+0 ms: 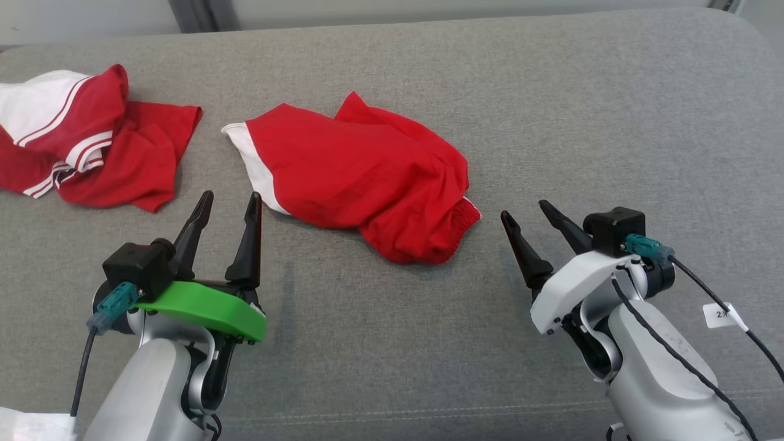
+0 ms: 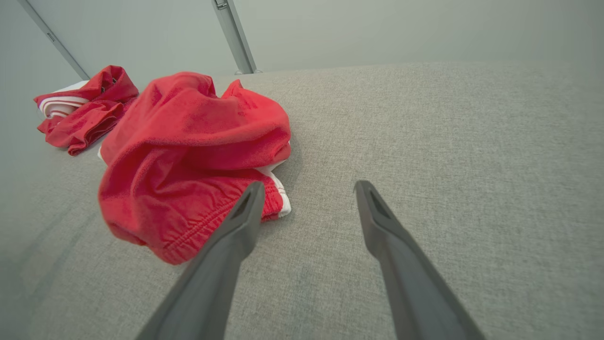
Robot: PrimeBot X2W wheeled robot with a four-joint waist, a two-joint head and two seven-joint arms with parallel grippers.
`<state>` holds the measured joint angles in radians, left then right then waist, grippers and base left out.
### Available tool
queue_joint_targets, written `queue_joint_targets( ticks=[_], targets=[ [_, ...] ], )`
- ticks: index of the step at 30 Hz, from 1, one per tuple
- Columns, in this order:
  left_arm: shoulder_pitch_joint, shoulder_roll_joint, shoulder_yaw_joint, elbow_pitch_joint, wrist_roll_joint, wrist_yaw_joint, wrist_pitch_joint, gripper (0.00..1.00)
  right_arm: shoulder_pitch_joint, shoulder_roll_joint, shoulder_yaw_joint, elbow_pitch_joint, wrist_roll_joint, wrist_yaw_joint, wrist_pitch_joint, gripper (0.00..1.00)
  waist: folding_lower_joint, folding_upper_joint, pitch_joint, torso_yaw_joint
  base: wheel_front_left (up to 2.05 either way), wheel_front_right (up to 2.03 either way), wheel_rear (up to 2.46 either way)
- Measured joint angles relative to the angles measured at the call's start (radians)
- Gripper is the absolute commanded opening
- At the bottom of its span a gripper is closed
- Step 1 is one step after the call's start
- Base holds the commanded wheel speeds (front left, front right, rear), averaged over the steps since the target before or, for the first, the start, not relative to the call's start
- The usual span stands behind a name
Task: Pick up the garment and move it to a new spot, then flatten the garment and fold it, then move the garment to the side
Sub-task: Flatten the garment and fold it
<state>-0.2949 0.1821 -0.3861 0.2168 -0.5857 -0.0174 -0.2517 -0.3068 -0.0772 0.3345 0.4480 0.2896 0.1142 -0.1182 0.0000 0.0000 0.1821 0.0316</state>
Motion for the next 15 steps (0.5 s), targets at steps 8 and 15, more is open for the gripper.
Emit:
queue_joint_targets(
  ticks=[8,15],
  targets=[
    [0.002,-0.01,0.029,-0.022,0.008,-0.001,0.0,1.0,-0.08,-0.001,0.025,0.076,-0.005,0.0,0.059,1.0,0.0,0.0,0.039,0.055,0.0,0.0,0.0],
    [0.002,-0.021,0.047,-0.028,0.028,-0.01,0.0,1.0,-0.137,0.002,0.035,0.15,-0.008,0.0,0.105,1.0,0.0,0.0,0.067,0.093,0.0,0.0,0.0]
  ],
)
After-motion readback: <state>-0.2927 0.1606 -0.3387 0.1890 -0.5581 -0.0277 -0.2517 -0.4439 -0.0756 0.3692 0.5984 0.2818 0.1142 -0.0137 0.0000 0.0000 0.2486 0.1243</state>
